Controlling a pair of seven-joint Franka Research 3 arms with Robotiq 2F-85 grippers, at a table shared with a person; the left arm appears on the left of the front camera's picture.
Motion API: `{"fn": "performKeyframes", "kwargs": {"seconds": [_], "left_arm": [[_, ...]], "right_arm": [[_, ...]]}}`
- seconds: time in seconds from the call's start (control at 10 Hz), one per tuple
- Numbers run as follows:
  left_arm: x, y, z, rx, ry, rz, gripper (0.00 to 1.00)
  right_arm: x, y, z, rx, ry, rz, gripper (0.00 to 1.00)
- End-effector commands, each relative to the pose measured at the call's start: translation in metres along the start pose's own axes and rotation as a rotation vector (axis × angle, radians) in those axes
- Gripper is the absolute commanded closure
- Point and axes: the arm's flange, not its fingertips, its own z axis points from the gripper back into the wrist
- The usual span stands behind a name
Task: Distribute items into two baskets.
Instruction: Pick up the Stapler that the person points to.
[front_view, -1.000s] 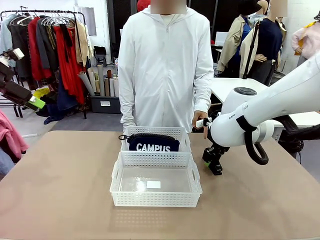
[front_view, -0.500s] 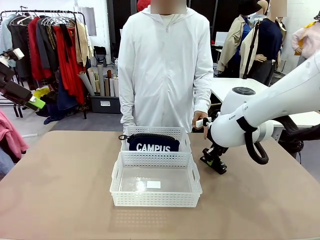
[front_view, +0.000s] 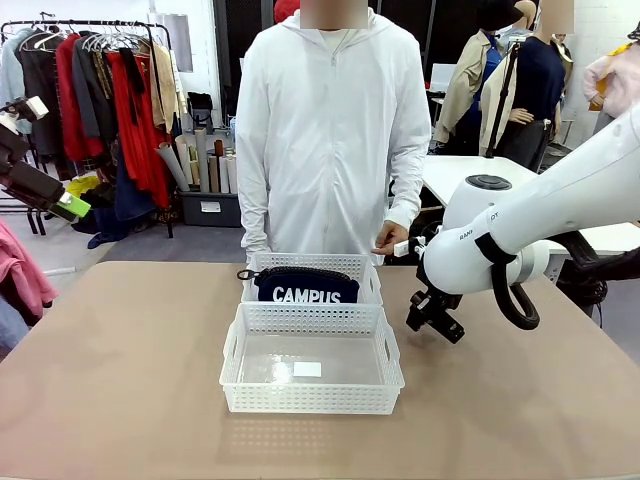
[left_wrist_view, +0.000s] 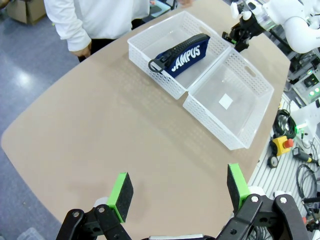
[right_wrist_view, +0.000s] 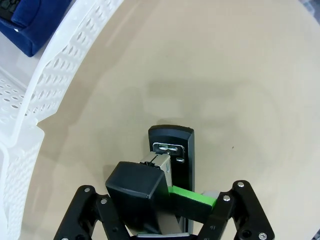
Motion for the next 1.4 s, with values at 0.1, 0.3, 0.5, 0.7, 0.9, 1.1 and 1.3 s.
{"fn": "performKeyframes", "kwargs": {"seconds": [0.1,0.3,0.5,0.7,0.9,1.1,1.3], "left_arm": [[0.0,-0.001,0.001,0.004,0.004,0.002,0.03],[0.0,-0.001,0.001,0.004,0.004,0.002,0.03],[0.0,-0.001,0.001,0.004,0.004,0.002,0.03],[0.0,-0.001,0.001,0.004,0.004,0.002,0.03],[0.0,-0.001,0.001,0.004,0.004,0.002,0.03],[0.0,-0.001,0.001,0.004,0.004,0.002,0.03],[0.0,-0.001,0.001,0.004,0.004,0.002,0.03]], "right_arm": [[0.008,0.002,0.003,-0.015,0.012,-0.01,1.0],[0.007,0.0,0.004,-0.012,0.014,-0.007,1.0],[0.006,-0.004,0.019,0.027,0.012,0.003,1.0],[-0.003,-0.013,0.064,0.105,0.015,0.049,1.0],[-0.019,-0.024,0.119,0.202,0.029,0.099,1.0],[-0.038,-0.03,0.162,0.267,0.051,0.15,1.0],[-0.058,-0.032,0.196,0.281,0.09,0.217,1.0]]}}
